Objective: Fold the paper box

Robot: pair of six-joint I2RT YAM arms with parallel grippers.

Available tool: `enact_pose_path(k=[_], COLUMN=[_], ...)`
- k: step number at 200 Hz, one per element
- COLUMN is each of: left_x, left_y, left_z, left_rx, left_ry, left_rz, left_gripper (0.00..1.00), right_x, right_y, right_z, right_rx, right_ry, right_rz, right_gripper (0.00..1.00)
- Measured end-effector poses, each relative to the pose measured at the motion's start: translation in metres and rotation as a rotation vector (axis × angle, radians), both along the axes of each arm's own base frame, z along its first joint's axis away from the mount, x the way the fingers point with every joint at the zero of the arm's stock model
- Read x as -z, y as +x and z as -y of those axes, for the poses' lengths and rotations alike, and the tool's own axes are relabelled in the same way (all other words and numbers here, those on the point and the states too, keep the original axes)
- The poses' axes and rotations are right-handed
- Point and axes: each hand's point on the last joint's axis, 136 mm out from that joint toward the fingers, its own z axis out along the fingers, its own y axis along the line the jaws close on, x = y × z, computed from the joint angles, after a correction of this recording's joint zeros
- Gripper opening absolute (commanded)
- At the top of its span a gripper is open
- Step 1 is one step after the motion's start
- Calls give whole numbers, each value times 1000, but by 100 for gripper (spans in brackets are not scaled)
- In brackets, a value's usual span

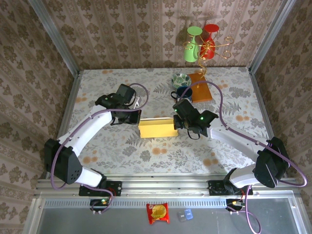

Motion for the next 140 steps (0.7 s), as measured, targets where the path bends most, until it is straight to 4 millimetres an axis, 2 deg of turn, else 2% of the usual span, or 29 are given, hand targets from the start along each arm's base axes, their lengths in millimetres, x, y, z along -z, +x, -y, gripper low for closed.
enact_pose_path(k=[81, 140], left_x=[2, 5], left_y=[1, 1], left_z=[0, 1], left_rx=[-95, -99], left_ry=[-78, -112], left_rz=[-69, -49], left_gripper=[0, 0], right_x=[0, 0], right_y=[0, 0], right_z=[-1, 0], right_rx=[-1, 0], right_ry=[2, 0], right_rz=[2, 1], right_gripper=[0, 0])
